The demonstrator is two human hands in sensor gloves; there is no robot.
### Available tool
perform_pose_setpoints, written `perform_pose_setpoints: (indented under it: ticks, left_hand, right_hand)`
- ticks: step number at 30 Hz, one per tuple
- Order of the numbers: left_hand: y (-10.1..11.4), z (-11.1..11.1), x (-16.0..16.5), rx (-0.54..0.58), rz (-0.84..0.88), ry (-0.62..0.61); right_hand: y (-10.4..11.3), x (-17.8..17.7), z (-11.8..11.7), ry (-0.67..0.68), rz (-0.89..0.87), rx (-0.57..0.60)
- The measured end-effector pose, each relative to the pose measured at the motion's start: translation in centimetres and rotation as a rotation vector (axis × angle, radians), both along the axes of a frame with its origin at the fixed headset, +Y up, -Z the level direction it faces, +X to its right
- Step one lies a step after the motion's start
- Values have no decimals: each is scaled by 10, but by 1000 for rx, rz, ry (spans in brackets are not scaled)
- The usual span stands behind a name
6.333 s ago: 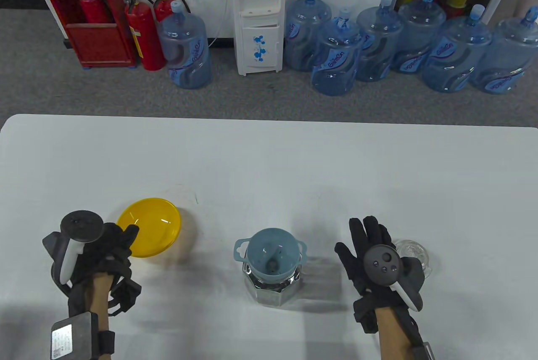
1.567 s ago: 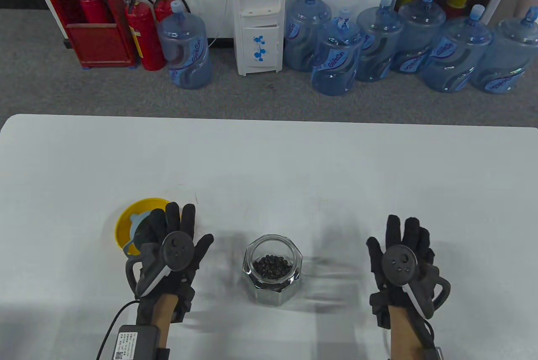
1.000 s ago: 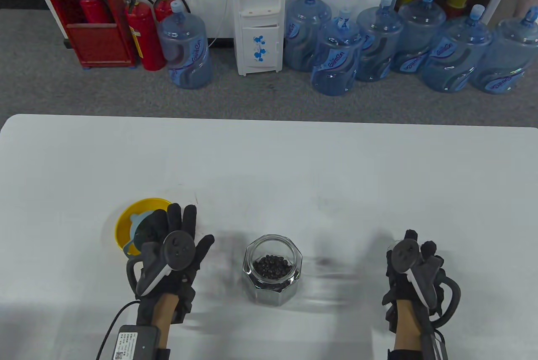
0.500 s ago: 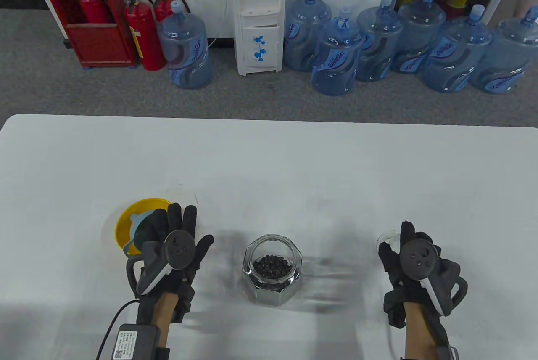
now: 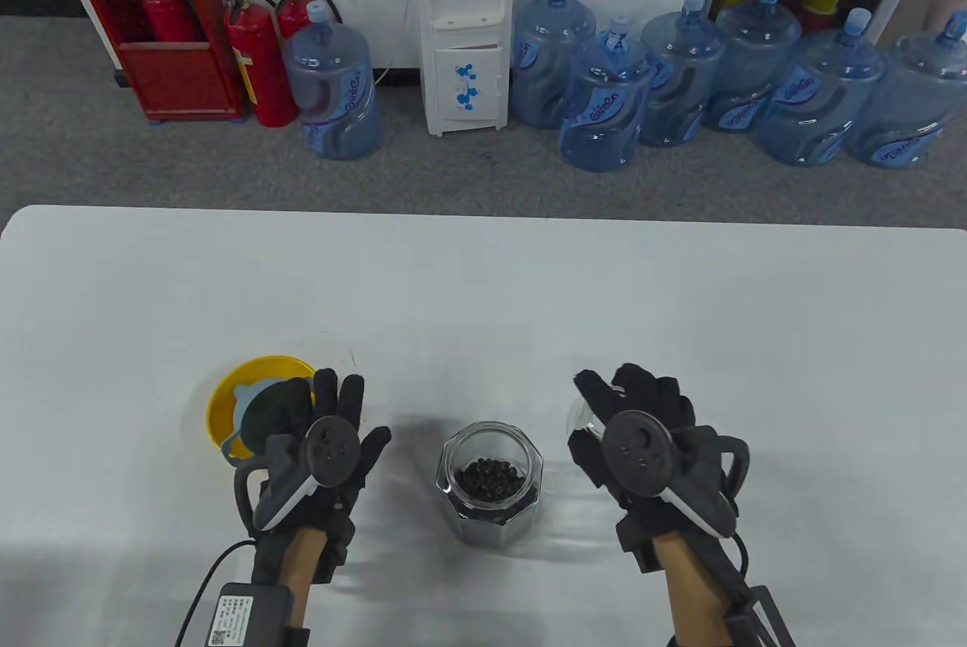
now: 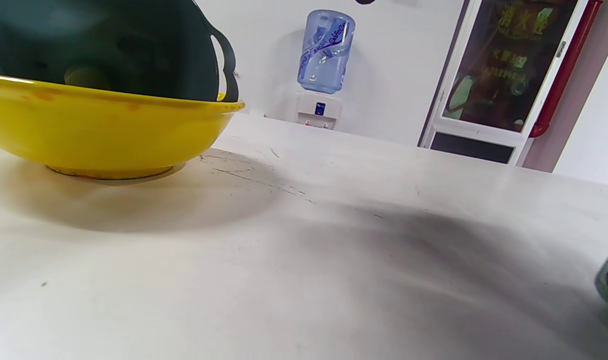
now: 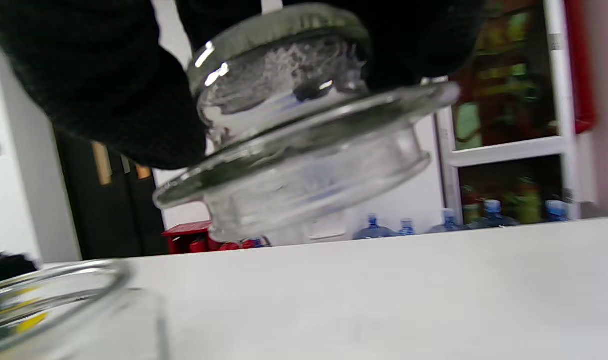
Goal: Transfer coffee beans through funnel into glass jar
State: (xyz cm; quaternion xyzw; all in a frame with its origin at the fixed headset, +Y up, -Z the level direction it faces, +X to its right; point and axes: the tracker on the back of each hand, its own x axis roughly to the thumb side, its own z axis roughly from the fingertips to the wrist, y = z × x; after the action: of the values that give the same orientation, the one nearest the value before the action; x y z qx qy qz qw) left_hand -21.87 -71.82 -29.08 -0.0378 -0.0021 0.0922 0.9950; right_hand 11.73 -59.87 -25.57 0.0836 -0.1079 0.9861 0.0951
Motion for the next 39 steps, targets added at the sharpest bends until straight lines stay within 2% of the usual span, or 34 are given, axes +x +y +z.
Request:
perform_pose_setpoints:
  ticks: [4, 10, 25, 39]
  left_hand:
    - [0, 0, -1, -2, -7, -4]
    - [-1, 0, -2, -16, 0, 1]
    - [-1, 0, -3, -31, 4, 0]
    - [-1, 0, -2, -53, -15, -4]
  right_hand:
    - [5, -32, 5, 79, 63, 9]
    - [1, -60, 12, 157, 132, 13]
    - [-12, -76, 7, 186, 137, -20]
    - [-17, -91, 10, 269, 96, -76]
